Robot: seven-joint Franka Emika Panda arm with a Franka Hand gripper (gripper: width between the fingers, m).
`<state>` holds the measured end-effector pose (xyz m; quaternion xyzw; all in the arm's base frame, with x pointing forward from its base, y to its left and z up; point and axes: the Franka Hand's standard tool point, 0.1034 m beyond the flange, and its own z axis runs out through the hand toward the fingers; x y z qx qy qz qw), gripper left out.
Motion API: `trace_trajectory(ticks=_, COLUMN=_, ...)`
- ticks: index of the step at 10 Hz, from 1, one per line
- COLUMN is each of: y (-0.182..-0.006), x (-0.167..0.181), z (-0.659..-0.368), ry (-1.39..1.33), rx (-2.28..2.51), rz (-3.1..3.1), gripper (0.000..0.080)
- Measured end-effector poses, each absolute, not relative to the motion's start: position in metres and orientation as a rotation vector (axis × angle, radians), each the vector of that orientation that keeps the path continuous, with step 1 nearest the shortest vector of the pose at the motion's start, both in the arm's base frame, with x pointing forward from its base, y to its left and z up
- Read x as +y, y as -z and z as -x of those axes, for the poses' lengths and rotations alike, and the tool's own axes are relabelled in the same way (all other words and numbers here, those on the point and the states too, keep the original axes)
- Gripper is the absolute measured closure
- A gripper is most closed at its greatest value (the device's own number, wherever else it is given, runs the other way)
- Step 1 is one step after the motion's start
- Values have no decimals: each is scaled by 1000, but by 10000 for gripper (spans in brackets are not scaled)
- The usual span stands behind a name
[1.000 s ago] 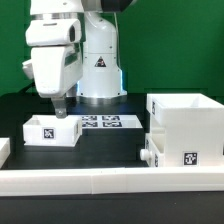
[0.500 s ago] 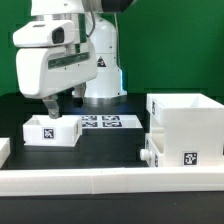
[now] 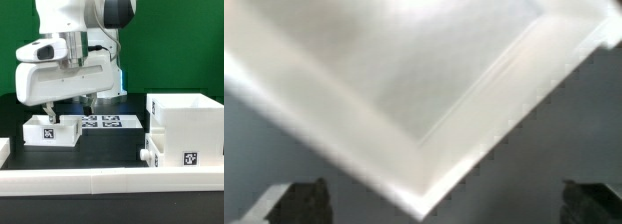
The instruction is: Assemble drawer
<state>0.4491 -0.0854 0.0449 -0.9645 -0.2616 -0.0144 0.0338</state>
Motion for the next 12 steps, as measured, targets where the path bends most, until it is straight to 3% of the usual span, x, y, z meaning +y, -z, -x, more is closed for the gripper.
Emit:
trace_trajectory(ticks=3, y=-46, x=-84, z=-452, ry=41, rx=-587, rz=3011, gripper=151)
trace_trajectory(ticks=7, y=-51, x=-93, z=-439, ry=21, rx=48, rz=3060, gripper=151)
trace_trajectory(ticks=9, y=-47, x=-92, z=-432, ry=0, rx=290, rz=3039, gripper=151)
trace_trajectory(ticks=12, y=-29, x=-84, z=-428, ry=25, rx=285, rz=3044, gripper=151)
